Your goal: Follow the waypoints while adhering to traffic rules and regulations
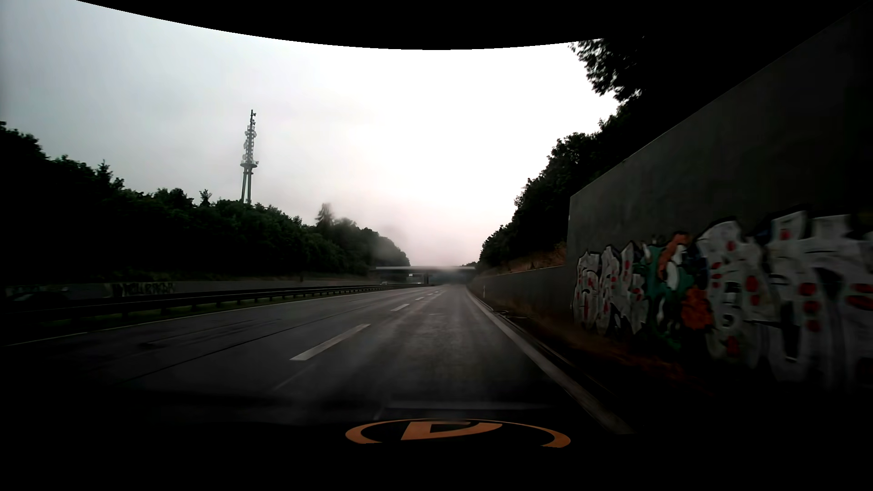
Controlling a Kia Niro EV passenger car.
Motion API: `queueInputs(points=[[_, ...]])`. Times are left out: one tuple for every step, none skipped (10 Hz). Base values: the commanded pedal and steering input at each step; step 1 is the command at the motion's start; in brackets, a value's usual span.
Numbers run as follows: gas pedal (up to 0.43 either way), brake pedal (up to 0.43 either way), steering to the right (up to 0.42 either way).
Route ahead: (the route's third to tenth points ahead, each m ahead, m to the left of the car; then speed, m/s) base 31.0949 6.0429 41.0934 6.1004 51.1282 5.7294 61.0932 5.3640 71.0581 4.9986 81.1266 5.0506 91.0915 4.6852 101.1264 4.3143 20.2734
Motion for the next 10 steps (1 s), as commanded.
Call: queueInputs(points=[[0.150,0.000,0.003],[0.150,0.000,0.002],[0.150,0.000,0.002],[0.150,0.000,0.002],[0.150,0.000,0.002],[0.150,0.000,0.003],[0.150,0.000,0.003],[0.150,0.000,0.002],[0.150,0.000,0.003],[0.150,0.000,0.003]])
